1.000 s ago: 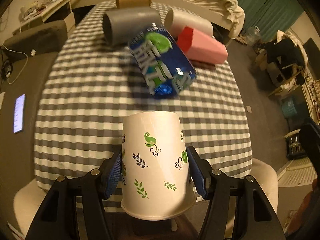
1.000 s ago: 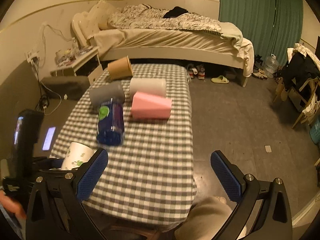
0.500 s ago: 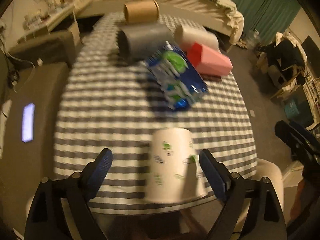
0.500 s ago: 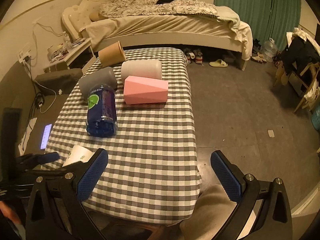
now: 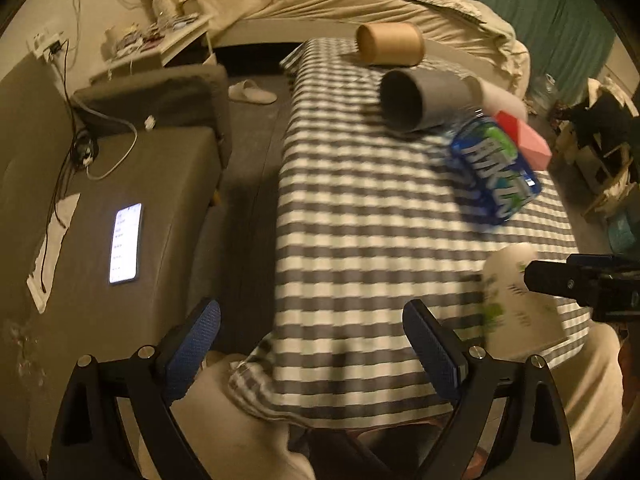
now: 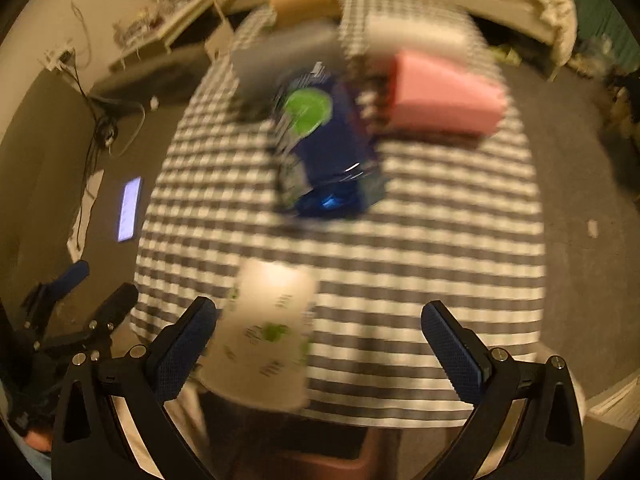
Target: Flip cup upside down
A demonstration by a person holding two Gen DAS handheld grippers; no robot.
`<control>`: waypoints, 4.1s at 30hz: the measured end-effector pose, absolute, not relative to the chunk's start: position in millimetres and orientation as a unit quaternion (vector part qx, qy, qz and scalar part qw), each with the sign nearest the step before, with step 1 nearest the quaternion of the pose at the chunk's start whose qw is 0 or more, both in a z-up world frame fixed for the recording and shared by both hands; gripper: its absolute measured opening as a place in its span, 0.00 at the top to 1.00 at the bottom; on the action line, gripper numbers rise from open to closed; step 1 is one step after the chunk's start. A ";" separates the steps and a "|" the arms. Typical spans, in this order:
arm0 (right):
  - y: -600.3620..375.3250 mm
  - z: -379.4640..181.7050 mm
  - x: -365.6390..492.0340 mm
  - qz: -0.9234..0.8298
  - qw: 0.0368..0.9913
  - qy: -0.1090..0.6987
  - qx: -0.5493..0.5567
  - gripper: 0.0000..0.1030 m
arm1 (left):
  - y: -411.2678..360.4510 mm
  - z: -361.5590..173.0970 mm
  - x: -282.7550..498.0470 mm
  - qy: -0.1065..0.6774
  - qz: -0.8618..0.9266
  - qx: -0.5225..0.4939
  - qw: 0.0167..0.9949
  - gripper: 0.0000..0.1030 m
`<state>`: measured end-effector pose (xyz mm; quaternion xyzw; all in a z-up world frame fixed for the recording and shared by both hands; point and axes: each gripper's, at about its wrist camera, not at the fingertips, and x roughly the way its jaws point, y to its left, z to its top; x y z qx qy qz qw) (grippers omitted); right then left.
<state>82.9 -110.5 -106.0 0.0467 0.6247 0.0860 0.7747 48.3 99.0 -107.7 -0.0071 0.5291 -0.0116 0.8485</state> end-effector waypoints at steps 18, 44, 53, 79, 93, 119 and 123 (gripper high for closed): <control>-89.4 -131.6 79.4 0.121 0.731 0.671 0.034 0.41 | 90.0 -97.8 58.2 0.519 -0.017 -0.024 0.855 0.08; -163.3 -125.1 -10.2 0.066 0.915 0.396 -0.026 0.41 | 15.9 -99.1 52.4 0.515 -0.034 0.000 0.857 0.08; -158.0 -115.9 -4.6 0.084 0.920 0.383 -0.003 0.42 | 14.4 -96.5 43.2 0.493 -0.034 -0.004 0.869 0.08; -121.1 -98.6 4.0 0.120 0.923 0.364 -0.016 0.14 | 40.0 -69.7 17.9 0.434 0.006 -0.046 0.900 0.08; -177.0 -40.8 -44.2 0.060 0.945 0.322 -0.017 0.07 | -0.2 -20.9 -18.5 0.341 -0.017 -0.016 0.940 0.00; -198.1 -70.0 -41.2 0.022 0.932 0.362 -0.008 0.00 | -17.2 -60.3 -28.1 0.348 -0.005 -0.010 0.937 0.00; -193.8 -70.3 -40.3 0.022 0.931 0.364 -0.015 0.00 | -15.6 -60.0 -28.0 0.346 -0.006 -0.011 0.938 0.00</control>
